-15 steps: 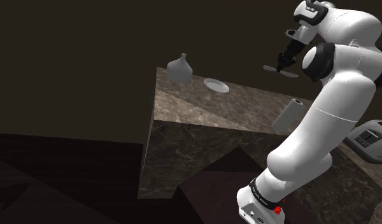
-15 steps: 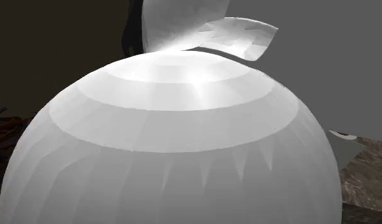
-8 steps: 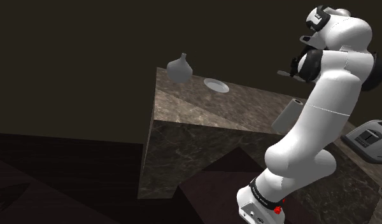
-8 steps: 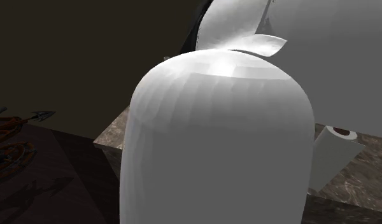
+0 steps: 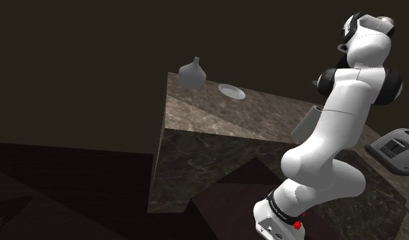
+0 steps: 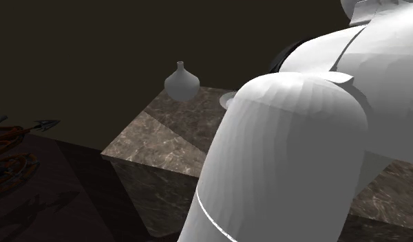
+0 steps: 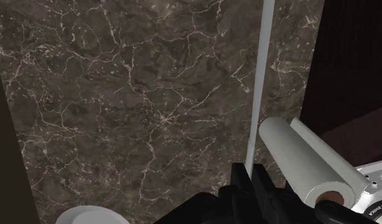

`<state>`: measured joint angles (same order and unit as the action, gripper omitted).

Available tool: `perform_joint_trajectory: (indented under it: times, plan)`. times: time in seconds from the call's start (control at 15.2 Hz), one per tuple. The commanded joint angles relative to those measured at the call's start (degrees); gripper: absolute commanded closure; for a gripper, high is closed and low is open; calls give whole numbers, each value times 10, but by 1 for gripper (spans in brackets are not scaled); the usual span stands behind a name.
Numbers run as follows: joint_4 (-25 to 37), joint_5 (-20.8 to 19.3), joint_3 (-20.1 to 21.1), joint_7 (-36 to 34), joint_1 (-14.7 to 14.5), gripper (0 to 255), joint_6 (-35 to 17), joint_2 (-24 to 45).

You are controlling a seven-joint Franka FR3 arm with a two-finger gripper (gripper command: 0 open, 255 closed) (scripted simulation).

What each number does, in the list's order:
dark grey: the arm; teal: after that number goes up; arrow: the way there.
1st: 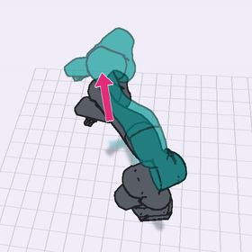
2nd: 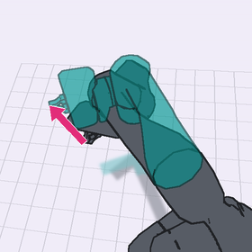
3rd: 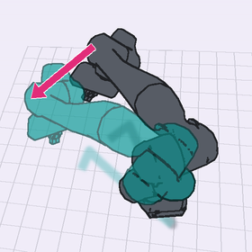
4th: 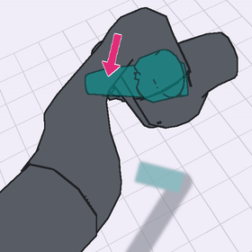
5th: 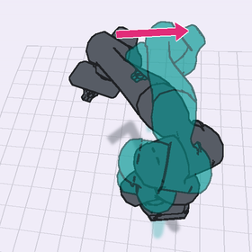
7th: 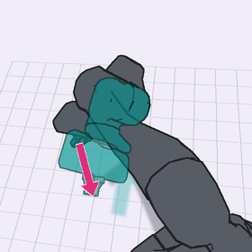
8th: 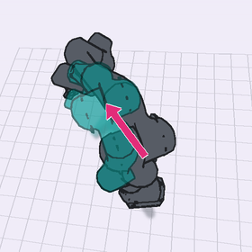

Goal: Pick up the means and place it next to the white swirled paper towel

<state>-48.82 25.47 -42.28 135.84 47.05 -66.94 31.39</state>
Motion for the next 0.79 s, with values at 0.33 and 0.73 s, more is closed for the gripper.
perform_joint_trajectory:
  times: [0.33,0.73]
  plan:
    - [-121,-28,-13,15,-48,255,-79,-37]
    - [-204,-43,-17,20,-78,255,-139,-58]
